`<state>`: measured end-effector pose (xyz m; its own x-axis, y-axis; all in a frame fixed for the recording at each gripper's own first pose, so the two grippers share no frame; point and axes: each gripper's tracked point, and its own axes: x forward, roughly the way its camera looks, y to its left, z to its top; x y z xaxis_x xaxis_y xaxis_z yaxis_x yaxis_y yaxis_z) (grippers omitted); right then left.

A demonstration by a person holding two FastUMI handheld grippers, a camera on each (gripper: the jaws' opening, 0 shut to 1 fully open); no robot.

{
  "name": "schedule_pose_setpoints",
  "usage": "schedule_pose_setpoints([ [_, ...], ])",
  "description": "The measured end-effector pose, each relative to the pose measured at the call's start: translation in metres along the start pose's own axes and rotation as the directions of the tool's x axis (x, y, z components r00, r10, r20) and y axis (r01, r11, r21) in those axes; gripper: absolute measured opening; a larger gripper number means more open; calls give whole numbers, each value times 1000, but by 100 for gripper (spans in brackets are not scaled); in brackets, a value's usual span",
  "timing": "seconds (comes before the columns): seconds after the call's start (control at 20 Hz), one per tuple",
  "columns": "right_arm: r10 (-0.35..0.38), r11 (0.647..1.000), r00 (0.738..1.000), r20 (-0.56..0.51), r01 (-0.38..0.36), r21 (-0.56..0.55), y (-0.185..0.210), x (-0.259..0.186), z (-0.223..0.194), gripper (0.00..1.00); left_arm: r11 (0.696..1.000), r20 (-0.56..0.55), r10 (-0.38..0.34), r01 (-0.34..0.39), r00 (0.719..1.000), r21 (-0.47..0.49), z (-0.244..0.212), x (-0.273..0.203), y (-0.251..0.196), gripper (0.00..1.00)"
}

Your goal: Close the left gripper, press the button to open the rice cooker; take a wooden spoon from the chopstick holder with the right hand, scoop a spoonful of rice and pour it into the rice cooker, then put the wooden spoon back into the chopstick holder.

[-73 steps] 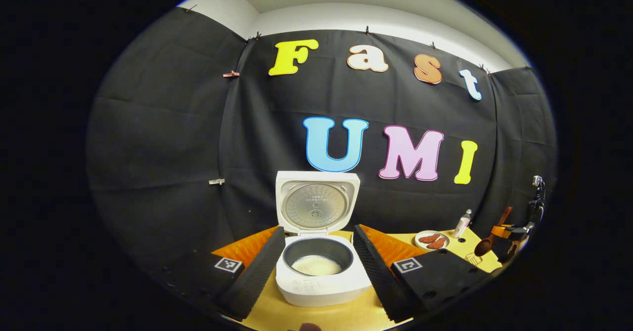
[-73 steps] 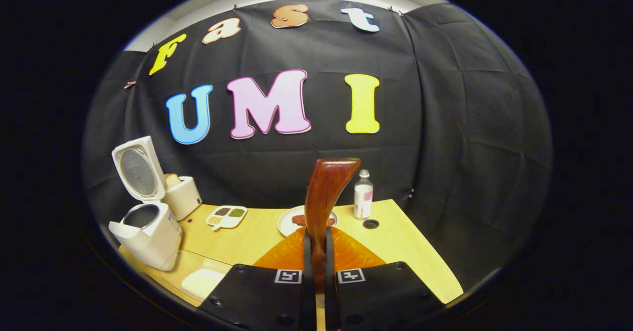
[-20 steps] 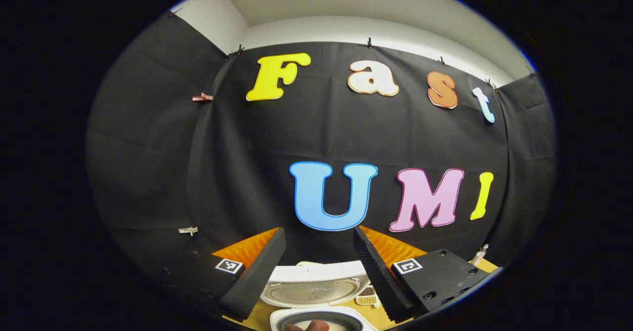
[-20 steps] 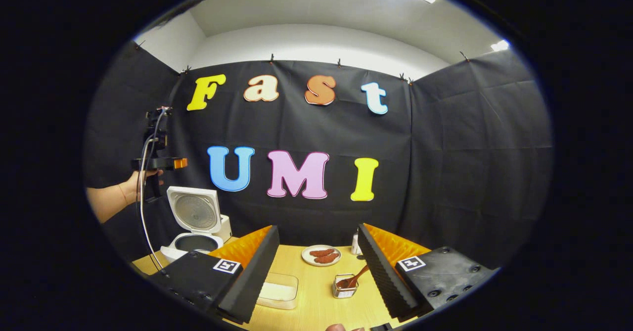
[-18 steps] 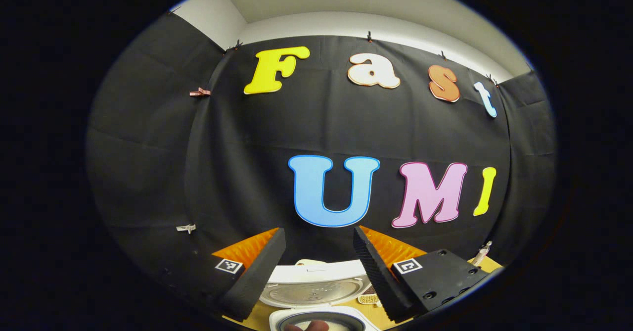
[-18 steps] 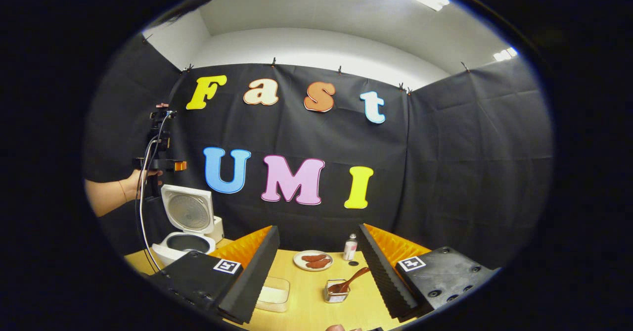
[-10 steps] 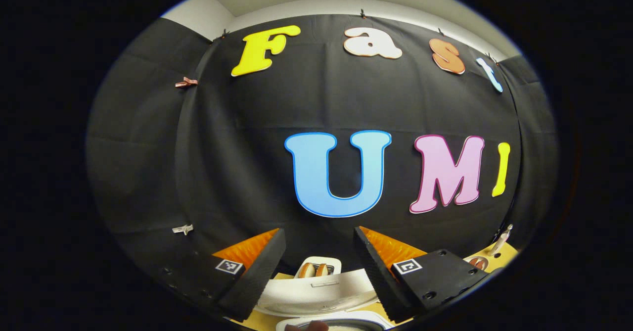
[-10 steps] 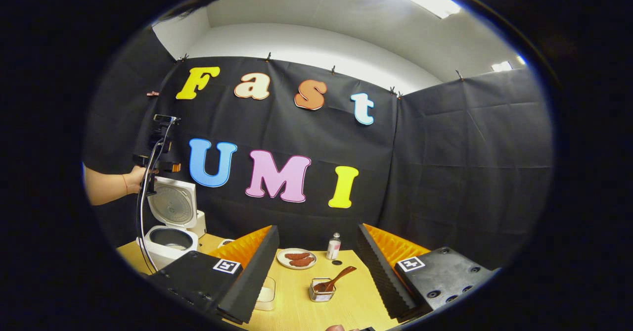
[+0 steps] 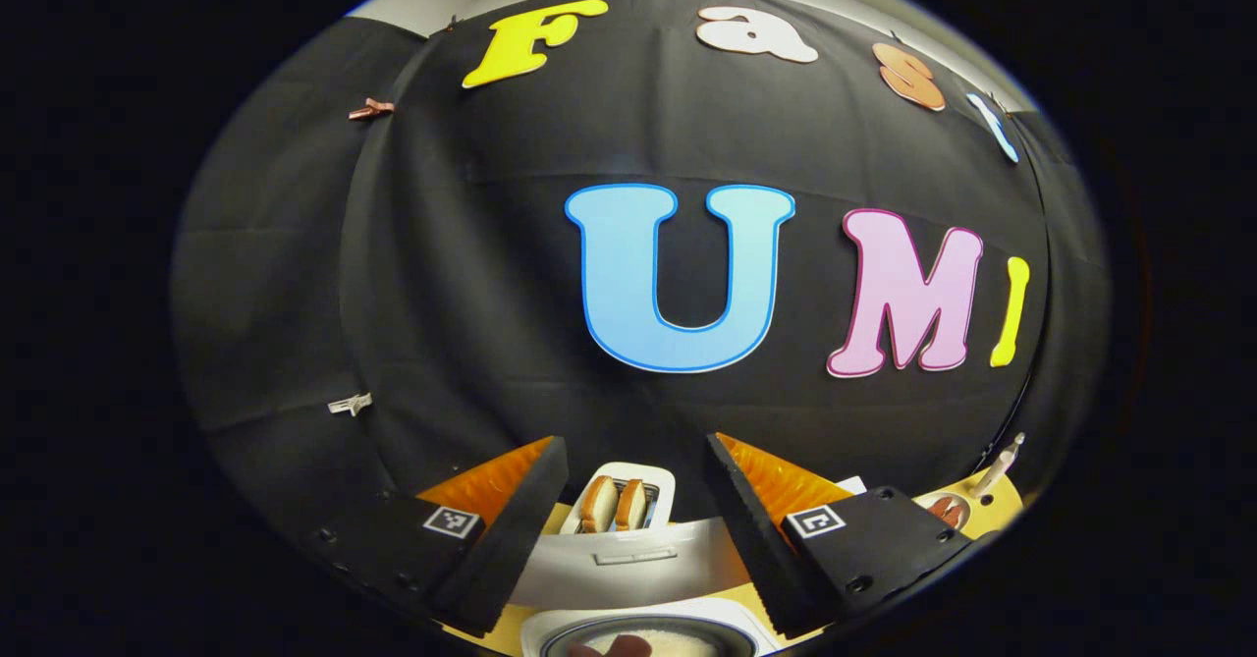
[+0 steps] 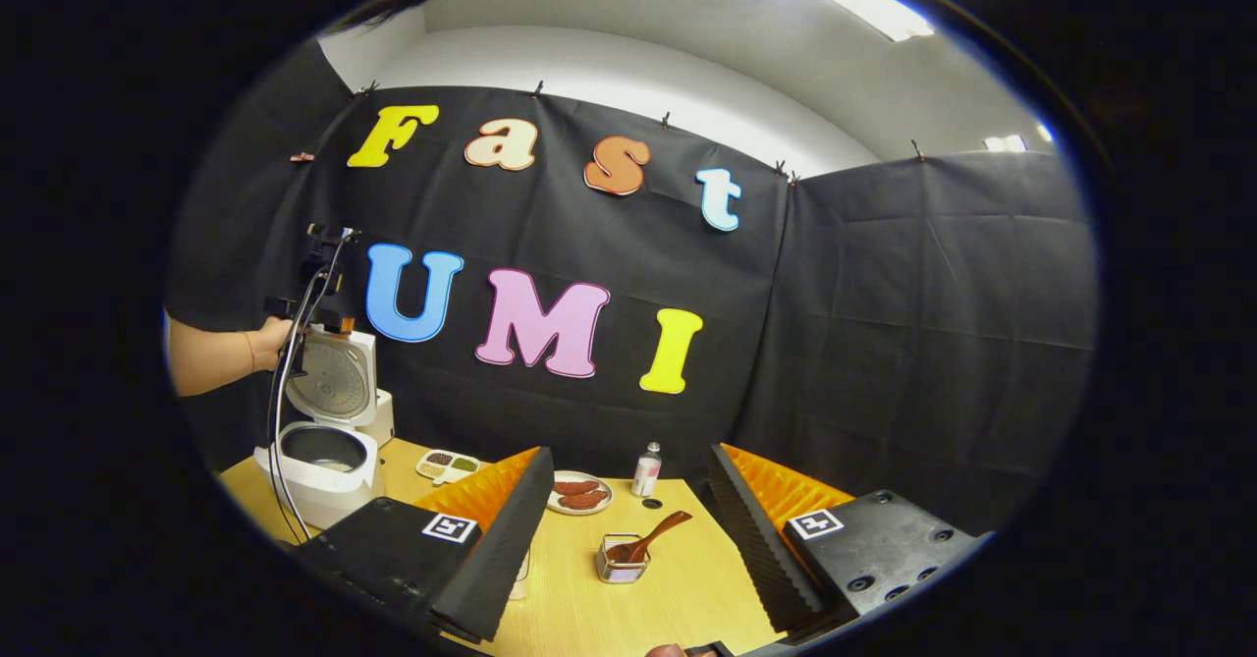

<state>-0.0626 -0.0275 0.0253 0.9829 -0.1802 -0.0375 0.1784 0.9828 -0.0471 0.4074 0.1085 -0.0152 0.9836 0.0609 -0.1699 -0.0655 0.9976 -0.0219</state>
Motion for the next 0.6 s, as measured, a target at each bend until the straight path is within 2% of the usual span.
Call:
schedule_pose_setpoints([
  [0.25,48,999,999,-1,-48,27,1,5,1,98,1000,-16,26,-26,1000,-12,-33,-64,-10,98],
  [0.45,63,998,998,12,-63,-4,-8,13,10,98,997,-55,66,-68,996,-33,-88,-113,-20,98],
  [0.6,71,997,997,20,-71,0,-12,16,14,98,995,-108,60,-68,992,-67,-129,-136,-27,94],
])
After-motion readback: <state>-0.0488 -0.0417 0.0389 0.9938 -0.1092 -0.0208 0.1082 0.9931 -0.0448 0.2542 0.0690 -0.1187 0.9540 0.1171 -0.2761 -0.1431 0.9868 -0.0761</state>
